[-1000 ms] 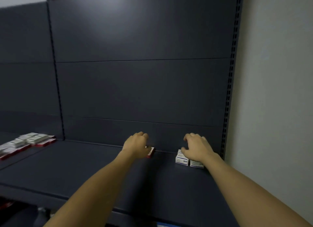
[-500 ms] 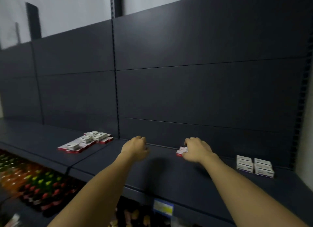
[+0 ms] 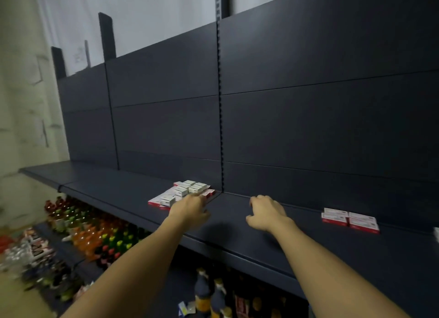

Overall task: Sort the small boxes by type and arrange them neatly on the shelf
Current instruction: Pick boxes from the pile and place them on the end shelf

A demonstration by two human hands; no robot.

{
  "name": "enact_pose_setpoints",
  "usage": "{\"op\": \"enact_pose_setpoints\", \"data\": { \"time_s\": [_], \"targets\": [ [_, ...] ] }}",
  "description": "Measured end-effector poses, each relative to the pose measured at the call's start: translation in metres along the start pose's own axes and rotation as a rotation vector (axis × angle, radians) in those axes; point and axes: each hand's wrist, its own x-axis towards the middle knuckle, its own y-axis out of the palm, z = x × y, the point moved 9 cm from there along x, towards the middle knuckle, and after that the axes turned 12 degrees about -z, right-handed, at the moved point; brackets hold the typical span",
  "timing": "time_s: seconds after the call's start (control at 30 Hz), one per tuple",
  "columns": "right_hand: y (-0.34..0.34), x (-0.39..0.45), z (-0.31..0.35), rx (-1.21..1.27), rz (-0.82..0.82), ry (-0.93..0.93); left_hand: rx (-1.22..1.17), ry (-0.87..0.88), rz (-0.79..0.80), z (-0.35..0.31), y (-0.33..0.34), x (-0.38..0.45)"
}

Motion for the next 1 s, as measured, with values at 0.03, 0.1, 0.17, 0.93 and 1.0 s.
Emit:
{"op": "enact_pose_setpoints", "data": {
  "time_s": [0.03, 0.1, 0.17, 0.93, 1.0],
  "targets": [
    [0.007, 0.007, 0.013, 0.012, -0.004, -0.006, -0.004, -0.002, -0.001, 0.009, 0.002, 0.001],
    [0.02, 0.021, 0.038, 0.027, -0.011, -0.025, -0.001, 0.001, 0.008, 0.026, 0.008, 0.005],
    [0.035, 0.034, 0.062, 0.038, -0.013, -0.052, 0.003, -0.001, 0.0, 0.044, 0.015, 0.011],
    [0.156, 0.228, 0.138, 0.041, 0.035, -0.027, -0.024, 0.006, 0.046, 0.226, 0.092, 0.158],
    [0.163, 0.232, 0.141, 0.042, 0.044, -0.026, -0.048, 0.006, 0.034, 0.234, 0.095, 0.169]
  ]
}}
